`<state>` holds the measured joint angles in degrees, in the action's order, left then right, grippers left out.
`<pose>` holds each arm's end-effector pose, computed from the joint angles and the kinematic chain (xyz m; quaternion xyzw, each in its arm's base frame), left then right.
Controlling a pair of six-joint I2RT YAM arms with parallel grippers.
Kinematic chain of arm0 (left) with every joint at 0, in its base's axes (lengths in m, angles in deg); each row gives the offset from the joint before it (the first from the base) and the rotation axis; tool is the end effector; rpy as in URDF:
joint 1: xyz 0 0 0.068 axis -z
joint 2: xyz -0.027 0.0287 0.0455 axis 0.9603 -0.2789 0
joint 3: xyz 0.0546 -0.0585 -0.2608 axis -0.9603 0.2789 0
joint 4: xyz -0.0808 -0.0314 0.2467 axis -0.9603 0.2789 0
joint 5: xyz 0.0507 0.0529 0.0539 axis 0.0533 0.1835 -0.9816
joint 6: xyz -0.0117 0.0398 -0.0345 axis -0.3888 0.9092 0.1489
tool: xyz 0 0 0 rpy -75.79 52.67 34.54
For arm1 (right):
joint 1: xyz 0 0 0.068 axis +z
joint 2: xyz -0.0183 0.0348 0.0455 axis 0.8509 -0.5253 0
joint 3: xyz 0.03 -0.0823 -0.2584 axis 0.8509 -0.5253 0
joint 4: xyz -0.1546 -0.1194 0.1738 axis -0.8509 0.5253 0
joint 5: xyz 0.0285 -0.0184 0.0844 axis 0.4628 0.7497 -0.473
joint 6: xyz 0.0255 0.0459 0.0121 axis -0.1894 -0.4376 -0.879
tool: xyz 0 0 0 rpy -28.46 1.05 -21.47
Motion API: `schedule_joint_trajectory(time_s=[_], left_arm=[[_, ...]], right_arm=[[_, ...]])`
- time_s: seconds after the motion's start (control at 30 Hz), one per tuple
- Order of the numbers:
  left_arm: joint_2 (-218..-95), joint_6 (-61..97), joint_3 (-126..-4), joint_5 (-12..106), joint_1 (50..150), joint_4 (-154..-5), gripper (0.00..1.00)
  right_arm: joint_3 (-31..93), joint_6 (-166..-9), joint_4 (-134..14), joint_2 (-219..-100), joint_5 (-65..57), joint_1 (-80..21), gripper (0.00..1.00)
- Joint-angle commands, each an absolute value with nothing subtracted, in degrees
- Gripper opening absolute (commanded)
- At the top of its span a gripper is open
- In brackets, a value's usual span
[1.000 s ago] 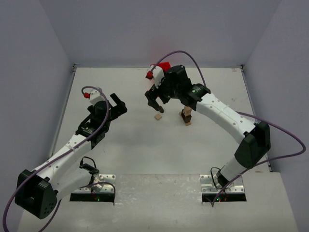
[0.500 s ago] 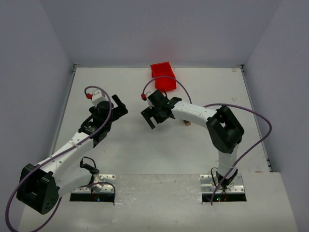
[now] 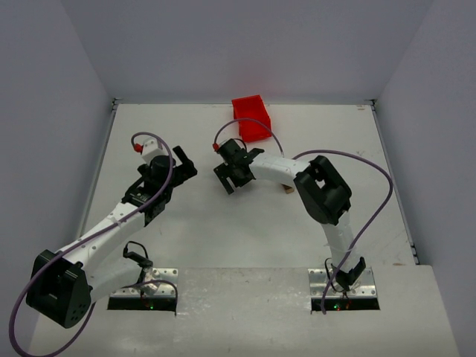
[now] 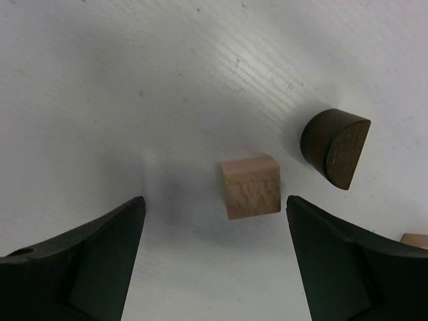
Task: Build the wood block tower
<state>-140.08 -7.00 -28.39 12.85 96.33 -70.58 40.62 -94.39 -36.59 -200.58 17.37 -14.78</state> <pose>0.2134 -0.0715 0.2444 -0.2142 0.8243 -0.0703 0.5193 0.3281 0.3002 0.1402 -0.2186 0.9381 0.0176 0.2681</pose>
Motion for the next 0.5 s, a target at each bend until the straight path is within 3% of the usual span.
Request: schedule_joint_trajectory(time_s=[0.0,0.47], left_arm=[[-140.05,-7.39,-29.34,12.46,96.3,-72.09,1.0],[-139.26,-7.14,-28.9,13.53,96.3,-73.06,1.0]], right_arm=[[42.45,-96.68,-36.93,-201.09,18.35,-16.38,0.8],[41.27,-96.27,-36.75,-198.8,16.87,-16.76,0.27]])
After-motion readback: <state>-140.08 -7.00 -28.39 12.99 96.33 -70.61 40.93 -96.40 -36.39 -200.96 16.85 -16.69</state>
